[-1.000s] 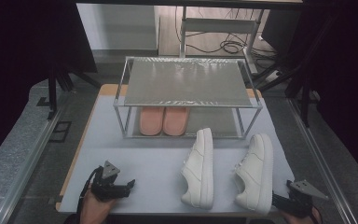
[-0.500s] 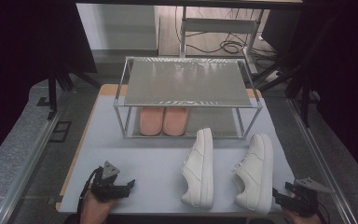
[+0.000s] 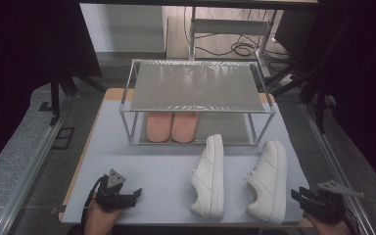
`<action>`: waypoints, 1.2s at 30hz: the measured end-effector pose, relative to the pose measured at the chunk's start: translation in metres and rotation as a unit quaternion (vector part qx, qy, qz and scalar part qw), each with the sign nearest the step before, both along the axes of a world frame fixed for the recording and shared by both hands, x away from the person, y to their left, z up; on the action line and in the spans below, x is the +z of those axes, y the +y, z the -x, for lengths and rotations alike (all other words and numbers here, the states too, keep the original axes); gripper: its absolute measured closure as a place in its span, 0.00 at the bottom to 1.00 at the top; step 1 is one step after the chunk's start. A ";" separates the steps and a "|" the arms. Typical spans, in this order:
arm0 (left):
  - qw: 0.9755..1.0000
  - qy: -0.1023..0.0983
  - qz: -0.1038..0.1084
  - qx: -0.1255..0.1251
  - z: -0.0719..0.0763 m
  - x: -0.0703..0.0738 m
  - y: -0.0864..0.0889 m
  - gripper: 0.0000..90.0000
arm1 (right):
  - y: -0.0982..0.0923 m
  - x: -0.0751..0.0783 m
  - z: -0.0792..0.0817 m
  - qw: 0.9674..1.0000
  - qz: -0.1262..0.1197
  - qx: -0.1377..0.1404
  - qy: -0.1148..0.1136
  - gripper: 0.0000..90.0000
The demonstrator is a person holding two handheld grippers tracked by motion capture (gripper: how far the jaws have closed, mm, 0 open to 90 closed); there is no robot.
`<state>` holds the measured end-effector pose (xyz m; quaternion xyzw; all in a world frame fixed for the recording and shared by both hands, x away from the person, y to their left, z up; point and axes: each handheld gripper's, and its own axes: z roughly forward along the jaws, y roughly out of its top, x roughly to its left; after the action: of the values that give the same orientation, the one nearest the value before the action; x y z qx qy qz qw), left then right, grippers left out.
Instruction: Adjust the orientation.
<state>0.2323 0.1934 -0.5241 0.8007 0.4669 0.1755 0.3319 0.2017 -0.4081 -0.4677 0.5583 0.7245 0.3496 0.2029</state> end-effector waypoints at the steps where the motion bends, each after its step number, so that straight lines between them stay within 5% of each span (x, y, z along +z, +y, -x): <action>1: 1.000 0.000 0.000 0.000 0.000 0.000 0.000 0.15 | 0.000 0.003 -0.001 1.000 -0.003 0.002 0.000 0.78; 9: 1.000 0.000 0.000 0.000 0.000 0.000 0.000 0.15 | 0.005 0.027 -0.002 0.999 0.015 0.046 -0.018 0.99; 21: 1.000 0.000 0.000 0.001 0.000 0.000 0.000 0.16 | 0.024 0.050 -0.015 0.996 0.011 0.085 -0.030 1.00; 36: 1.000 -0.001 -0.001 0.001 0.000 0.000 0.000 0.16 | 0.039 0.046 -0.031 0.995 0.028 0.096 -0.028 1.00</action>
<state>0.2319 0.1931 -0.5241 0.8002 0.4675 0.1766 0.3315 0.2326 -0.3693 -0.4219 0.4703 0.7785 0.3621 0.2041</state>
